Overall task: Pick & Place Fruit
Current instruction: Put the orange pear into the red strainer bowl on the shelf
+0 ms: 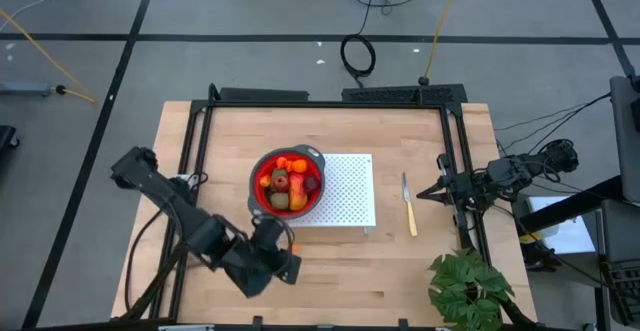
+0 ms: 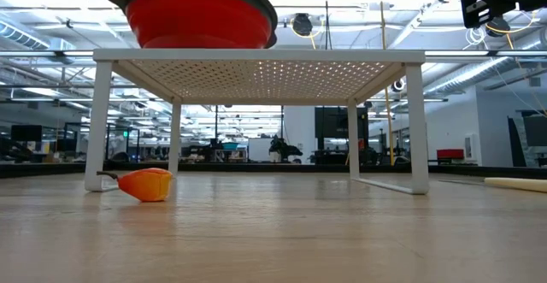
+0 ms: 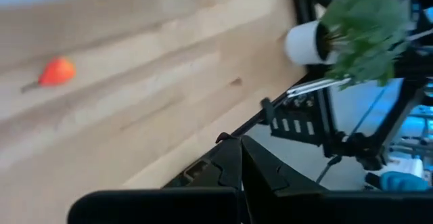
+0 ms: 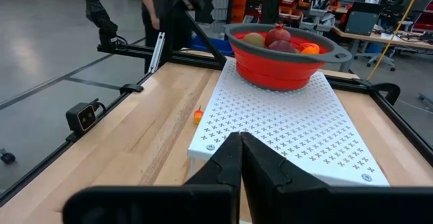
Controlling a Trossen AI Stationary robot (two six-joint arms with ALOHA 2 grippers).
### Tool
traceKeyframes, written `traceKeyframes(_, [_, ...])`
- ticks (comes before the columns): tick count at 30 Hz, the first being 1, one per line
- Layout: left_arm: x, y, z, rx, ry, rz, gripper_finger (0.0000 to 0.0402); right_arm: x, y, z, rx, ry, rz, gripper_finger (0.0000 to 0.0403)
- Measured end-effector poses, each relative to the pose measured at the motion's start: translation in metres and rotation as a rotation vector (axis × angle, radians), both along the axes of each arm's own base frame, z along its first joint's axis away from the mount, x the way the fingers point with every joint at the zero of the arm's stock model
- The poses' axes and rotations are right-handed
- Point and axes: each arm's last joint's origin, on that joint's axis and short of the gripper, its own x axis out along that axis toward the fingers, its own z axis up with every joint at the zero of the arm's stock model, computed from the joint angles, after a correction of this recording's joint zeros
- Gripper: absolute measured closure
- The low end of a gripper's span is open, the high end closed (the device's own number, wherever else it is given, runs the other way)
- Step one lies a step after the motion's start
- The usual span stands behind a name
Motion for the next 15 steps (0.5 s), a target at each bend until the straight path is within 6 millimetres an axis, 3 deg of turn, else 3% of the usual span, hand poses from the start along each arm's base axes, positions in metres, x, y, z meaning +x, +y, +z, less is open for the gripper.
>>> traceKeyframes(6, [0.003,-0.027,-0.030,-0.022,0.082,0.041,0.0401,0.000,0.000,-0.003,-0.011,0.026,0.000,0.0403])
traceKeyframes(15, [0.006,-0.051,-0.083,0.077,0.222,0.116,0.0401,-0.001,0.000,-0.005,-0.019,0.046,0.001,0.0403])
